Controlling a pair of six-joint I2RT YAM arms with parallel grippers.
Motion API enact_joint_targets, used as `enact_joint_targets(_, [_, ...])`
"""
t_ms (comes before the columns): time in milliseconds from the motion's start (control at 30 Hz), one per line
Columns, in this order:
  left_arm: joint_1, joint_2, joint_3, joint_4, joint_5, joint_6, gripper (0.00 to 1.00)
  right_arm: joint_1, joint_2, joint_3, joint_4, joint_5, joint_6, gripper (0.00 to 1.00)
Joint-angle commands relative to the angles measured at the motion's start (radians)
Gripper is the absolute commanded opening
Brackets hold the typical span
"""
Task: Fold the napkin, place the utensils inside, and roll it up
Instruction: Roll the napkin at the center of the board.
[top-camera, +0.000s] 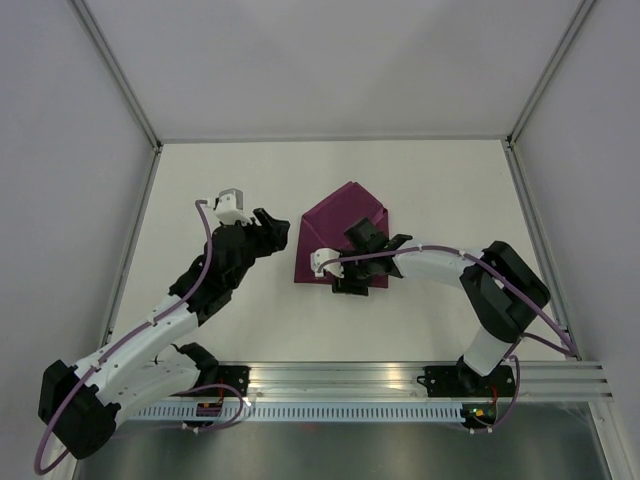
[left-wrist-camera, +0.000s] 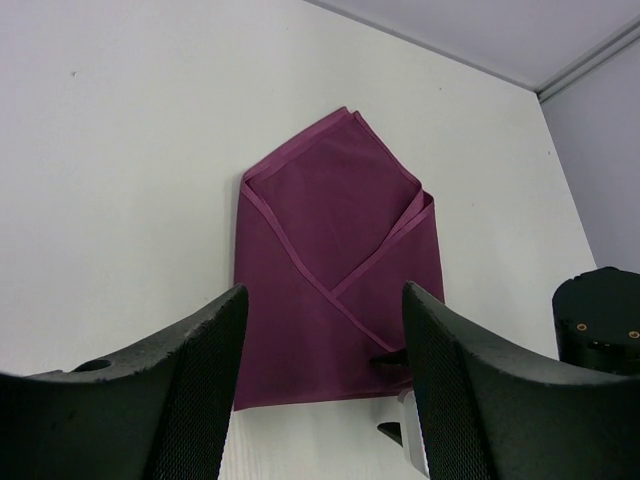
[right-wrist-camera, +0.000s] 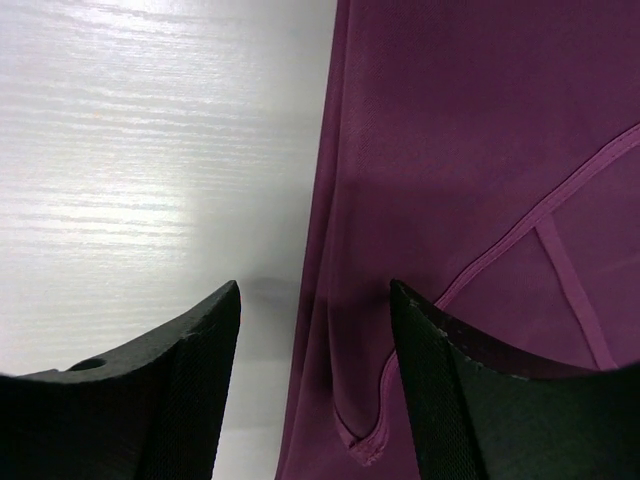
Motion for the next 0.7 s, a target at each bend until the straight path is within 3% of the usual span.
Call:
enact_joint_targets(0, [-0.002, -0.013, -0.012, 0.003, -0.023, 0.004, 0.68, 0.008, 0.01, 0.021, 0.089, -0.027, 0.0, 0.67])
enact_joint_targets(667, [-0.002, -0.005, -0.012, 0.0, 0.003, 0.04, 0.68, 0.028, 0.125, 0.109, -0.009, 0.027, -0.026, 0.56])
